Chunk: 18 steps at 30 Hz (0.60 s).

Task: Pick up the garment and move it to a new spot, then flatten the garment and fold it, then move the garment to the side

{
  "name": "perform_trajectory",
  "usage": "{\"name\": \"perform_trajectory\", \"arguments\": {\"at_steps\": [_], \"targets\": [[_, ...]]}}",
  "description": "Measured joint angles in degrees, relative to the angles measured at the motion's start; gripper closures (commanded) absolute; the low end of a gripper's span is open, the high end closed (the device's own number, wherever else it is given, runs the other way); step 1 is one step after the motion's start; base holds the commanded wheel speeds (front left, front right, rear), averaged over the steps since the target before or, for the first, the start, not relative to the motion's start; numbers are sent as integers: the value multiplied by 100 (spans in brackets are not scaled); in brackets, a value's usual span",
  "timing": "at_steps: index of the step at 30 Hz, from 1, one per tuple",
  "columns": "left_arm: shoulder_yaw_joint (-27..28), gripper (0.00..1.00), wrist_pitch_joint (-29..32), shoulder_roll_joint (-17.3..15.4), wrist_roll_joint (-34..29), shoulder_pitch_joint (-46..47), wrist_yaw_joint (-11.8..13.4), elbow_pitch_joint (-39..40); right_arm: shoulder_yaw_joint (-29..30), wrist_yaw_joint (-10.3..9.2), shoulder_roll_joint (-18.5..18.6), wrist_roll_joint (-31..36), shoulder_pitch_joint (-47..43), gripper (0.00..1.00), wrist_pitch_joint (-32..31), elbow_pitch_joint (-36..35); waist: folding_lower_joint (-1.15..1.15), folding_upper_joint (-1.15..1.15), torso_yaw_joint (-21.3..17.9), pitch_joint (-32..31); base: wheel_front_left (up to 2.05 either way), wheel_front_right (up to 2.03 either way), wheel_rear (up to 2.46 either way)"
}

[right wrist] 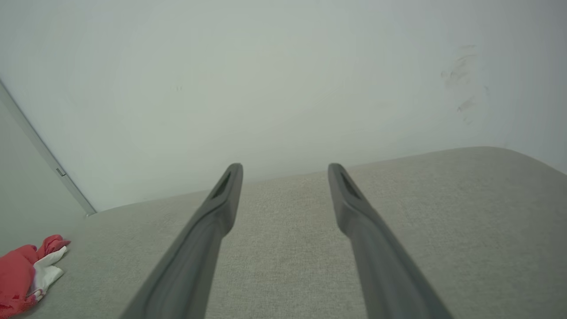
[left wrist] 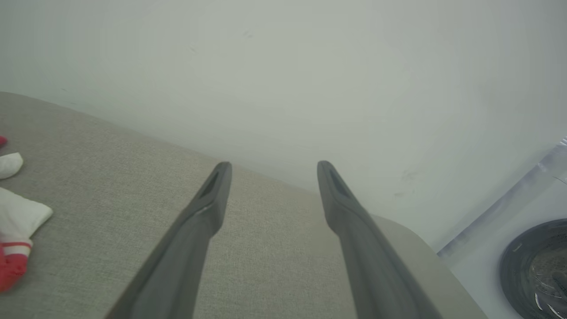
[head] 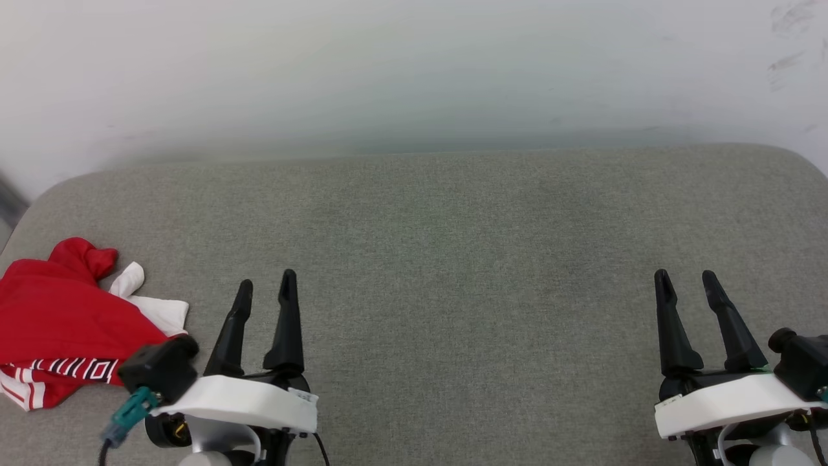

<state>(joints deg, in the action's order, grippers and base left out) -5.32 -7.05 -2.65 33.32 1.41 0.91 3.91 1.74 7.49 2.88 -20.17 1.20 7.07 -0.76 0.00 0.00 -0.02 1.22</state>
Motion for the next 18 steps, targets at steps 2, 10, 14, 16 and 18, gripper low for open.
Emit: {"name": "perform_trajectory", "arguments": {"at_steps": [2,10,14,16,18], "targets": [[-141,0,-27,-41,-240,0,81,10,-2,0,0,177,-9,0,24,4,0,0,-5,-1,0,0,0],[-840,0,-156,-391,-920,12,688,81,35,0,0,805,-36,0,151,29,0,0,-21,8,0,0,0],[-1151,0,-211,-554,-1129,38,1002,24,46,0,1,1123,-51,0,207,32,0,0,-20,11,0,0,0],[-1291,0,-235,-625,-1235,63,1151,-19,57,0,1,1267,-65,0,243,43,0,0,-18,13,0,0,0],[-1416,0,-274,-671,-1305,86,1261,-77,63,0,1,1395,-70,0,259,55,0,0,-17,14,0,0,0]]}}
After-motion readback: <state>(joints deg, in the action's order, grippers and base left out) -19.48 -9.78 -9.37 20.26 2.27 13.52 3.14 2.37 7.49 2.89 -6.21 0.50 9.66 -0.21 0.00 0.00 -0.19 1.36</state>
